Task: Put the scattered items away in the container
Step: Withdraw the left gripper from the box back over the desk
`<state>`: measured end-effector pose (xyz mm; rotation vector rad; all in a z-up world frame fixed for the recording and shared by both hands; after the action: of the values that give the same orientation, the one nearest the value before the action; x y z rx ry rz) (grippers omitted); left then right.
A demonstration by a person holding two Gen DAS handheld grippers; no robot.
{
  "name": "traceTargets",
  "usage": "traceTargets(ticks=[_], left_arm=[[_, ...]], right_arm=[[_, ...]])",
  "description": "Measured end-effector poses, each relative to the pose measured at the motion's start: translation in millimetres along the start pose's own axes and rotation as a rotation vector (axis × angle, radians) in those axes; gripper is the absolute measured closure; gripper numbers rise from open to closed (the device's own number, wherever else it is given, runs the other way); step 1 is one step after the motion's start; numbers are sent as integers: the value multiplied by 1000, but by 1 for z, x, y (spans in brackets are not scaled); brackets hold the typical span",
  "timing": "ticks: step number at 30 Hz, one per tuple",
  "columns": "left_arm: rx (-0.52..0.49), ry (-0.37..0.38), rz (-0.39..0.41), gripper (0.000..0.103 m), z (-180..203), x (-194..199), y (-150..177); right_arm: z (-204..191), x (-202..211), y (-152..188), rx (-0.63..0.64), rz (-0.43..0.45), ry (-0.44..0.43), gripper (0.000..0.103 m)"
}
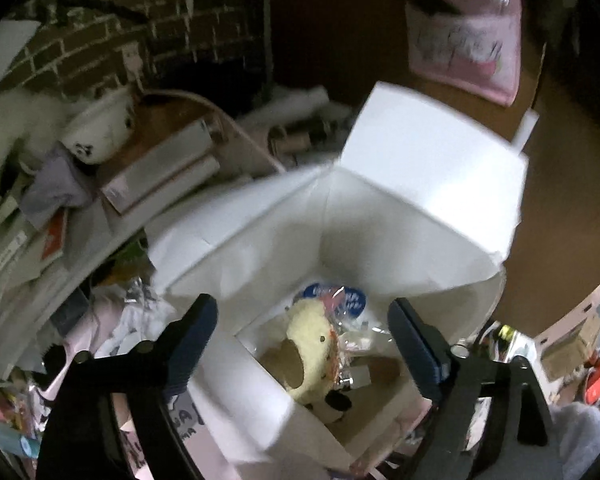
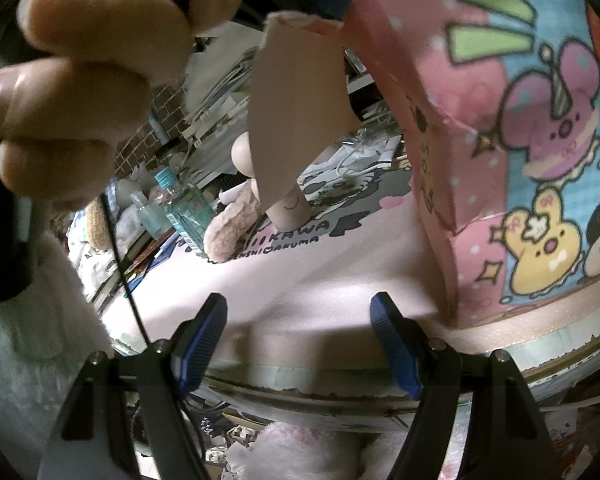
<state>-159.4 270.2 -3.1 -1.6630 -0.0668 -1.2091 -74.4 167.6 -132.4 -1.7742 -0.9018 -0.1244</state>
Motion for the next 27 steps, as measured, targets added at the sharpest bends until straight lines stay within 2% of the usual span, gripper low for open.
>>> traceTargets(ticks=[3,9,20,25,27], left_arm=[[24,-9,54,12,-11,19,-1],[106,-131,124,12,-56,59,24],[372,-366,143,12,-158,102,138],[482,-419,143,12,-189,108,187],[502,-446,133,12,-197,109,202]], right_arm=[[-1,0,0,3,-2,6,31],[-2,-1,0,15,-7,22,29],[-22,-14,2,111,-11,73,29],[-36,-20,0,173,-10,93,30],[-44,-24,-2,216,-4,117,36]])
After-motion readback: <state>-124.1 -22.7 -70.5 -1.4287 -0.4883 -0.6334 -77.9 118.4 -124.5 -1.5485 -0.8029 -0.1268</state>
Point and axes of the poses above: each gripper's, at about its wrist camera, not at the fingertips, and x roughly against the way its jaws point, z to its right, y to its underside, the point moved 10 cm from there along -x, roughly the way its jaws point, and after that the axes turned 2 degrees about x, right-handed, at the moved point
